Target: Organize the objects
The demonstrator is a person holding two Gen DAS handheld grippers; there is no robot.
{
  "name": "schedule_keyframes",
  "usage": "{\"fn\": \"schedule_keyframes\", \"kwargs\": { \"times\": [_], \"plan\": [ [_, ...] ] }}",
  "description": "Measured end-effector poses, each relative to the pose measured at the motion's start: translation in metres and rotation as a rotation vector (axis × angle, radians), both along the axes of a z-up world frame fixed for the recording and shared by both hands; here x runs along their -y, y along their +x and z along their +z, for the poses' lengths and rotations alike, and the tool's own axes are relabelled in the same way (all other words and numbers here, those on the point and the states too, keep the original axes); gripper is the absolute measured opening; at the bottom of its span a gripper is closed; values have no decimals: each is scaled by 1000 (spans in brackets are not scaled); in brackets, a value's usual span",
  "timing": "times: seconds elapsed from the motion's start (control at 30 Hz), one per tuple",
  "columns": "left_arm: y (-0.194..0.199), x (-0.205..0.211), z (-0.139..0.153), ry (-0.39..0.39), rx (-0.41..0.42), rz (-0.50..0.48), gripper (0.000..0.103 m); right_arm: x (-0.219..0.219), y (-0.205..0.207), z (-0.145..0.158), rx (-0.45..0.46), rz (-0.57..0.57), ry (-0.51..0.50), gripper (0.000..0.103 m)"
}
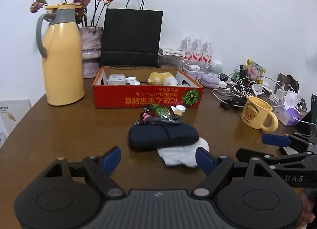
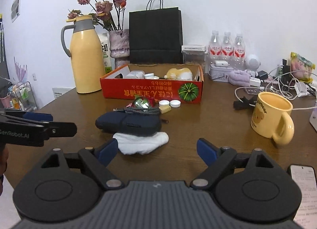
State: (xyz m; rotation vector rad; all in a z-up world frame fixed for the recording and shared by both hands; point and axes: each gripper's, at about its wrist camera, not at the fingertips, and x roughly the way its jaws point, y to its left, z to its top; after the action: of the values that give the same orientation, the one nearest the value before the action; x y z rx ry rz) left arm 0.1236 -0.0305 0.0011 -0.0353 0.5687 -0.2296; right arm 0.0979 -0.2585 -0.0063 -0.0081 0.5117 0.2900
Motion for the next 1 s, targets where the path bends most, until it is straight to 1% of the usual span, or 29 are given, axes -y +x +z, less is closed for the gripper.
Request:
{"fn": "schedule_keyframes", "kwargs": {
  "times": [0.1, 0.17, 0.27, 0.3, 0.33, 0.37, 0.4, 0.43, 0.47, 0.5, 0.6, 0.67, 0.7, 0.73, 0.77, 0.8, 0.83, 0.87, 0.9, 0.97, 1.0],
  "plan": [
    [30, 2, -3, 2, 36, -35, 82, 2, 17, -3, -8, -10, 2, 84],
    [60, 1, -6, -3, 56, -45, 82, 3, 35, -4, -9, -20, -7, 81],
    [111, 8, -10, 43, 51, -86, 79, 3, 69, -4, 0, -22, -1, 74],
    [127, 11, -12, 49, 51, -106, 75, 3, 79, -5, 0, -21, 3, 69],
    [141, 14, -15, 60, 47, -129, 68, 3, 93, -6, -8, -28, 4, 65],
    [154, 17, -18, 70, 32, -148, 64, 2, 104, -8, -13, -31, 6, 59],
    [167, 17, -20, 70, 9, -160, 60, 1, 115, -9, -17, -26, 15, 51],
    [177, 15, -22, 62, -9, -160, 58, 0, 127, -10, -29, -16, 26, 46],
    [184, 11, -24, 44, -19, -145, 58, -2, 136, -12, -37, 2, 36, 37],
    [190, 3, -25, 15, -14, -129, 57, -5, 146, -13, -42, 27, 50, 36],
    [201, -20, -29, -49, 0, -141, 56, -20, 169, -20, -59, 91, 45, 36],
    [204, -33, -33, -103, -12, -192, 56, -36, 184, -28, -70, 142, 13, 36],
    [206, -36, -34, -125, -25, -237, 57, -42, 191, -32, -76, 169, 5, 34],
    [207, -36, -37, -127, -32, -273, 57, -48, 200, -37, -94, 190, -4, 32],
    [207, -33, -38, -107, -31, -287, 57, -52, 206, -41, -109, 198, -6, 22],
    [206, -27, -40, -64, -31, -303, 57, -52, 207, -43, -113, 206, 7, 11],
    [206, -21, -42, -28, -33, -319, 56, -51, 209, -43, -124, 217, 30, 8],
    [208, -16, -45, -12, -37, -337, 56, -48, 210, -44, -146, 229, 69, 6],
    [211, -12, -49, -16, -50, -363, 57, -46, 210, -43, -152, 233, 88, 5],
    [216, -2, -54, -9, -77, -387, 56, -44, 209, -41, -141, 221, 105, 4],
    [217, 2, -56, 1, -77, -390, 56, -41, 209, -40, -133, 209, 134, 3]
  ]
}}
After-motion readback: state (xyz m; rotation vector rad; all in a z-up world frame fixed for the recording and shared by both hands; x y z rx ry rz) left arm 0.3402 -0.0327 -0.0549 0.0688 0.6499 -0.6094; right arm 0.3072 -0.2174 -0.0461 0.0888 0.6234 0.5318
